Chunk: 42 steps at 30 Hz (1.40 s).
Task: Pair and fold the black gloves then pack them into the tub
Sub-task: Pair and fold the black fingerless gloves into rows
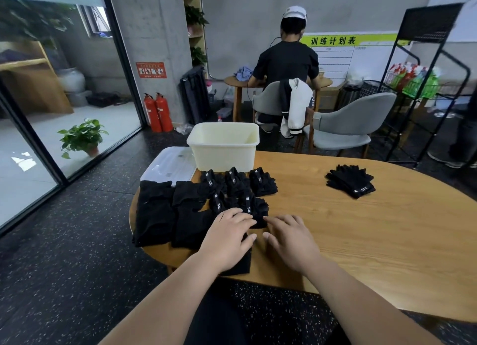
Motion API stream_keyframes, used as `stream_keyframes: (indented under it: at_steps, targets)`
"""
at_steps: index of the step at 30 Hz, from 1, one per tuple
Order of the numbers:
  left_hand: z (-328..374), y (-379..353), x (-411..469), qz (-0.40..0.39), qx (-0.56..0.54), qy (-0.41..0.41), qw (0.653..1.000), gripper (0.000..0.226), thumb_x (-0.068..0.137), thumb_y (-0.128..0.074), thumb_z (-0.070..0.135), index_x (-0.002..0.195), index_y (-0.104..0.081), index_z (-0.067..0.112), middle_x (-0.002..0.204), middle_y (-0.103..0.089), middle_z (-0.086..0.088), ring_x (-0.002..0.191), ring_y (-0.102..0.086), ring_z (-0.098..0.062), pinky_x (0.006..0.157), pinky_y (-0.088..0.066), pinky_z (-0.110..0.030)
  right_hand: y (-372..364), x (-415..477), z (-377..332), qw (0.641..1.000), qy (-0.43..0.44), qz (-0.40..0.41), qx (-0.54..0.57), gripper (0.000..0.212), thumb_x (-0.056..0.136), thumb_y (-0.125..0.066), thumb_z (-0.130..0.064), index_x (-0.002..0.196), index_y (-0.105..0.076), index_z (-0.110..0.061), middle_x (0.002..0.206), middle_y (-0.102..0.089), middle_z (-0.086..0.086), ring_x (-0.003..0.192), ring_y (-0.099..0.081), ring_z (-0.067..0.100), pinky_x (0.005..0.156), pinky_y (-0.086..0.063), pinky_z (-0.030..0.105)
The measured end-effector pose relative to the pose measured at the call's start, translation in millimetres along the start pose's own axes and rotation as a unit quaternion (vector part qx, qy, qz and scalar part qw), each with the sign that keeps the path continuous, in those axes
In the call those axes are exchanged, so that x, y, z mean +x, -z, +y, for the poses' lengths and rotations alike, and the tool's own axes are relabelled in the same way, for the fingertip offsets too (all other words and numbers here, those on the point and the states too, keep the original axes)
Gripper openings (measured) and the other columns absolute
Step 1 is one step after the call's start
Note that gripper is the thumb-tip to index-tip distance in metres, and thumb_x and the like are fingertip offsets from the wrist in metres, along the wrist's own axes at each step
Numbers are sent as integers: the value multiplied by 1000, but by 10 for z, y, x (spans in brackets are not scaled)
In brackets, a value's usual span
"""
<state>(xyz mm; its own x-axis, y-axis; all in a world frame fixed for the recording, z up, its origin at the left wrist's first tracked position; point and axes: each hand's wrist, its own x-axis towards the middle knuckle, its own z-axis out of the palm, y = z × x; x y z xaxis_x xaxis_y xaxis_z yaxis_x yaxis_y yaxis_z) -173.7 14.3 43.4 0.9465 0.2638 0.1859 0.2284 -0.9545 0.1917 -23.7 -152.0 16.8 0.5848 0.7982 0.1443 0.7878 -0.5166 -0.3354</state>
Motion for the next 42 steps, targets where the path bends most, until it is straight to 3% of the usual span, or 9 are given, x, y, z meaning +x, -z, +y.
stream_keyframes:
  at_steps: [12,16,20,28,33,37,40,42]
  targets:
    - [824,-390,833,-93,17,-55,994,58,110,-37,57,161,-39,30,169,-31,9,158,-17,-19,130,-16,-43,382,-75,967,993,-113,-4,-22,52,106,-44,-57,156,-43,-41,155,-47,-5,140,-37,25,115,-41,40]
    - [1086,-549,1071,-99,9,-78,992,56,110,-40,54,160,-40,29,169,-31,7,158,-18,-20,129,-19,-45,448,-107,1316,989,-146,-2,-21,51,105,-48,-53,154,-46,-38,153,-48,-3,139,-37,27,115,-40,40]
    - [1278,-711,1231,-98,-3,-79,992,57,110,-41,52,163,-36,30,173,-23,5,160,-14,-20,132,-13,-46,489,-103,1610,984,-176,6,-23,52,104,-51,-54,153,-48,-37,154,-48,-2,142,-36,27,114,-41,43]
    - [1348,-1147,1391,-87,-33,-25,995,67,111,-19,61,169,-10,31,177,10,6,162,14,-15,133,3,-41,691,275,2017,980,-194,-10,-50,62,106,-48,-53,162,-26,-38,175,-6,-5,160,-8,28,124,-31,46]
    - [1350,-1134,1411,-92,-30,-14,995,70,109,-13,66,169,-8,32,176,14,8,161,20,-13,132,5,-40,776,744,2336,974,-191,-32,-117,77,106,-44,-60,167,-4,-36,176,10,-3,162,7,26,129,-17,49]
    - [1367,-1083,1454,-116,-32,-17,993,70,109,-14,65,170,-8,31,176,15,9,160,21,-12,133,2,-41,738,1075,2562,966,-212,-58,-136,85,103,-42,-67,168,1,-33,176,10,-1,162,6,29,129,-16,51]
    - [1359,-1090,1464,-117,-33,-18,992,70,108,-15,66,169,-11,31,176,11,9,160,20,-12,133,1,-40,648,1169,2636,959,-240,-76,-130,77,104,-29,-70,168,-6,-32,177,-1,-2,162,2,27,131,-11,50]
    - [1363,-1086,1470,-119,-34,-20,992,70,108,-16,66,169,-12,31,176,9,9,160,19,-12,133,1,-40,533,1110,2576,958,-249,-46,-136,70,107,-19,-65,168,-12,-32,176,-9,-2,162,-3,27,130,-11,49]
